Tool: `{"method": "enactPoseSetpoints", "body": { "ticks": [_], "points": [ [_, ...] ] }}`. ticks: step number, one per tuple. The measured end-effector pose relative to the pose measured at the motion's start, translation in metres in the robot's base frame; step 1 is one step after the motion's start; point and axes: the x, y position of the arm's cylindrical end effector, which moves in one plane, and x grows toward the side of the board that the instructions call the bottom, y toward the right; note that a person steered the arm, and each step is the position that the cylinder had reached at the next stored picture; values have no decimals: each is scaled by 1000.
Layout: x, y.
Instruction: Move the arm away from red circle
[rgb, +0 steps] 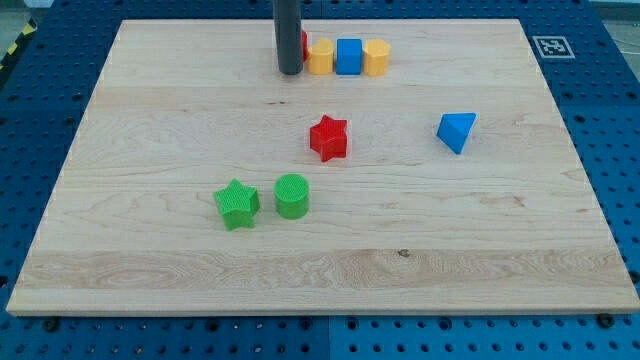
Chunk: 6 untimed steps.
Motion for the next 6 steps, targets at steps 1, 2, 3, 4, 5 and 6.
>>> {"method": "enactPoseSetpoints", "body": {
  "ticks": [1,2,3,4,5,6],
  "points": [
    [9,-19],
    [10,-42],
    [-9,-58],
    [-41,-67],
    [-78,-72],
    [-111,-71]
  ]
}}
